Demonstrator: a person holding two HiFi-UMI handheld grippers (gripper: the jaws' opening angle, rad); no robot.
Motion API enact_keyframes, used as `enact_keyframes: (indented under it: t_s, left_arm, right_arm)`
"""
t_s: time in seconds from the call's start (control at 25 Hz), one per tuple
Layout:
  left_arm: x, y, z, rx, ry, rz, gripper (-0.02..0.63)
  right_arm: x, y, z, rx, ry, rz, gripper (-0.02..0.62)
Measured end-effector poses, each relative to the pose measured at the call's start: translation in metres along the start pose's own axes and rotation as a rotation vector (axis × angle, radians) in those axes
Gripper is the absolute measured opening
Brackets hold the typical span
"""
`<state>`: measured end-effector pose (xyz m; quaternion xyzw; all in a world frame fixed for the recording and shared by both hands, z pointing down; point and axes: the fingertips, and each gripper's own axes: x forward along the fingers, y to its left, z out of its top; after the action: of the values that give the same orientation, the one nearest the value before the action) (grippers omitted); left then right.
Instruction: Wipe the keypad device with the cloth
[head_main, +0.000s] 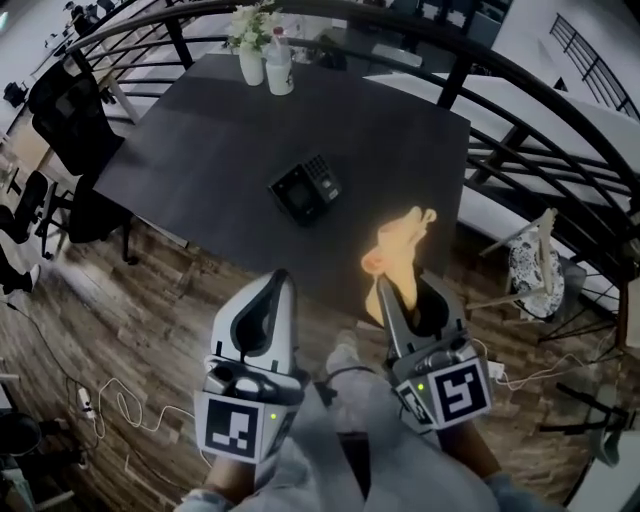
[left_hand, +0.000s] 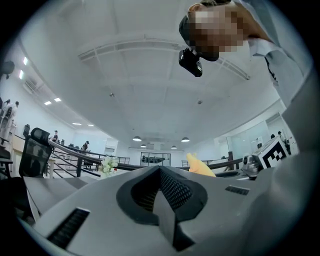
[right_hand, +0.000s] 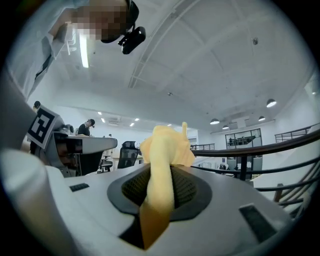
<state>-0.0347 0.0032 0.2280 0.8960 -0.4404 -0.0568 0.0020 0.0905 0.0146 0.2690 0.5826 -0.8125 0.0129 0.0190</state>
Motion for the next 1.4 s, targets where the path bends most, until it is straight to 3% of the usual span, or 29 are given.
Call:
enact_keyframes:
  t_s: [0.44, 0.68, 1.4]
  left_arm:
    - [0.052, 0.011, -0.007, 0.038, 0.02, 0.14, 0.014]
    - [0.074, 0.007, -0.009, 0.044, 0.021, 0.175, 0.012]
    - [0.105, 0.015, -0.024, 0.03, 0.058, 0.167, 0.014]
  right_arm:
    - [0.059, -0.042, -0.008, 0.014, 0.025, 0.158, 0.1]
    - [0.079, -0.061, -0.014, 0.026, 0.032, 0.205, 0.1]
    - [0.118, -0.088, -0.04, 0.042, 0.085, 0.182, 0.1]
